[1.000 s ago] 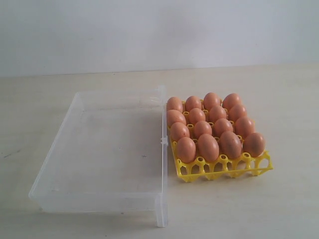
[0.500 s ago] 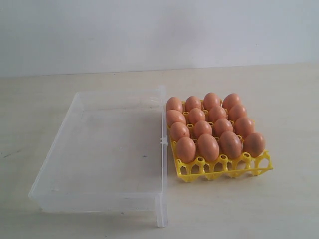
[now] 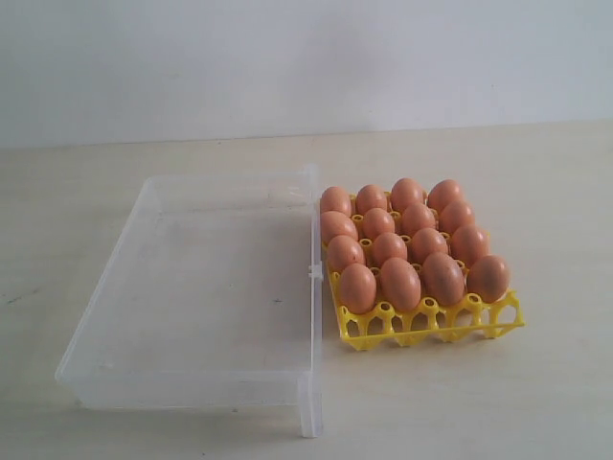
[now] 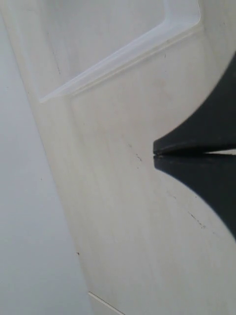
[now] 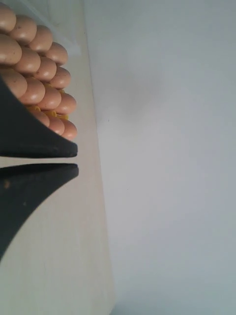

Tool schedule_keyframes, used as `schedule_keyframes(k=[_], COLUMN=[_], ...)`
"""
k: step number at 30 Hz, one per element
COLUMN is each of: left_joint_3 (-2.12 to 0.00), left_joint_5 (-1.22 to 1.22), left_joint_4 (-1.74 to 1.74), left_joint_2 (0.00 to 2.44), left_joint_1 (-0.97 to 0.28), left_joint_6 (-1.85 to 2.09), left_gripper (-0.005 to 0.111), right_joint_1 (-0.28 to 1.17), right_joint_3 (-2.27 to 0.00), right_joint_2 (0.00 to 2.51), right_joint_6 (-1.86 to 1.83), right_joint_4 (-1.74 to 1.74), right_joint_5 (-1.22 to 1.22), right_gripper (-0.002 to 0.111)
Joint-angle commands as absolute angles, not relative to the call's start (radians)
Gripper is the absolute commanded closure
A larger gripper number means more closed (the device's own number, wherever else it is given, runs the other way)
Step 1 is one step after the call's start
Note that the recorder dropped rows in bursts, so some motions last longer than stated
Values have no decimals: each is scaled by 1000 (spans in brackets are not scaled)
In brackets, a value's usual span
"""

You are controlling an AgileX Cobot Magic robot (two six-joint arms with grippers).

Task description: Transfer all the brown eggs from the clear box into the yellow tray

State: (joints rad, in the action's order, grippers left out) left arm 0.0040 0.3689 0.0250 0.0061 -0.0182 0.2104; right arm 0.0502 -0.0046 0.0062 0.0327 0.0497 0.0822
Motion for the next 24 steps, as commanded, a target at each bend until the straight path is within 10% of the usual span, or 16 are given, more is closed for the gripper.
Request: schedule_keyframes(k=[1, 24], left_joint_3=[0, 0], left_joint_5=[361, 361], left_joint_4=[25, 25], left_joint_2=[0, 0], left_joint_1=[-20, -20], left_joint_6=[205, 205], left_gripper=[107, 107], right_joint_1=[47, 47], right_joint_3=[0, 0], right_joint_2=[0, 0], right_joint_6=[7, -15], right_joint_4=[52, 50], right_joint_5=[84, 81], right_gripper=[101, 101])
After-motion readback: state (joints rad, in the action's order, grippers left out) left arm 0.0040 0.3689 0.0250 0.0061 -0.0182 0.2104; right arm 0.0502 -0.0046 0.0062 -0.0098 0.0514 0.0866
